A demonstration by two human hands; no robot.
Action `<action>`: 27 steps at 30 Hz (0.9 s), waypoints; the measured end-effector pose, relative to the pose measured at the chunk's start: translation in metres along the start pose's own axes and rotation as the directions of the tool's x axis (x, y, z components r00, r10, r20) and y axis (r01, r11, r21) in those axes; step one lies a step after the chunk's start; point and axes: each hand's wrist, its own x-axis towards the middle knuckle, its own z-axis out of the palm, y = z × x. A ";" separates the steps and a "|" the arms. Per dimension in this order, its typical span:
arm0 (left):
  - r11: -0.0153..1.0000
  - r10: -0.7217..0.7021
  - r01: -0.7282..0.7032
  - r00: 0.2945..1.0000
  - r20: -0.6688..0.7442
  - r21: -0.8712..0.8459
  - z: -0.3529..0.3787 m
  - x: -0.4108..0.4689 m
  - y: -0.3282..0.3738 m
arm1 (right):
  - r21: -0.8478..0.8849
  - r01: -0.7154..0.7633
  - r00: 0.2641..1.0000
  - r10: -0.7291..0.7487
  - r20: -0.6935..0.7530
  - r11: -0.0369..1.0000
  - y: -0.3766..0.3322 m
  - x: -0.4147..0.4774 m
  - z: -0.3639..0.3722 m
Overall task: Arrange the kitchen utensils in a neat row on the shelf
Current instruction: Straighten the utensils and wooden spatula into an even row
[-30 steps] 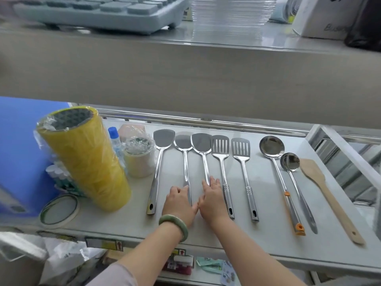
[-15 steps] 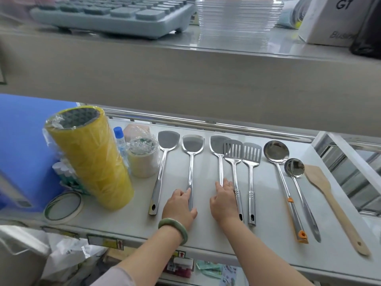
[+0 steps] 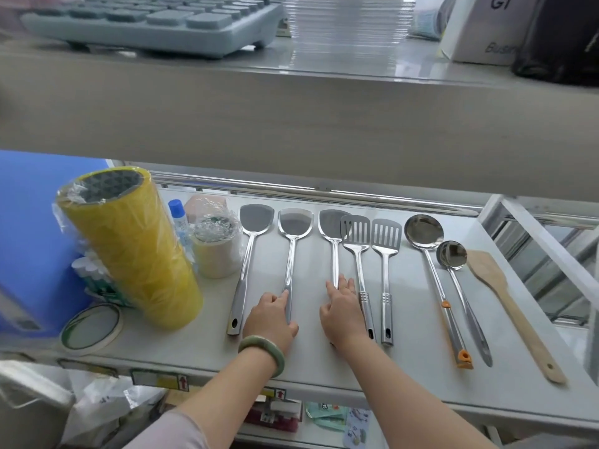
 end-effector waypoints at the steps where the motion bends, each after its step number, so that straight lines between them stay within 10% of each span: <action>1: 1.000 -0.004 0.004 1.000 0.003 0.001 -0.001 0.000 0.001 | 0.005 0.007 1.000 -0.007 0.010 1.000 0.000 0.000 -0.001; 9: 0.988 0.124 -0.137 0.979 -0.161 -0.073 0.006 -0.010 0.040 | -0.005 -0.051 0.900 0.044 -0.435 0.999 0.035 -0.006 -0.044; 13: 0.971 0.201 -0.207 0.978 -0.059 -0.120 0.025 -0.016 0.082 | -0.064 -0.263 0.942 0.242 -0.233 0.963 0.059 -0.017 -0.064; 27: 0.999 0.009 -0.013 0.993 0.120 0.037 0.061 -0.017 0.144 | -0.080 -0.240 0.963 0.227 -0.145 0.967 0.119 -0.017 -0.092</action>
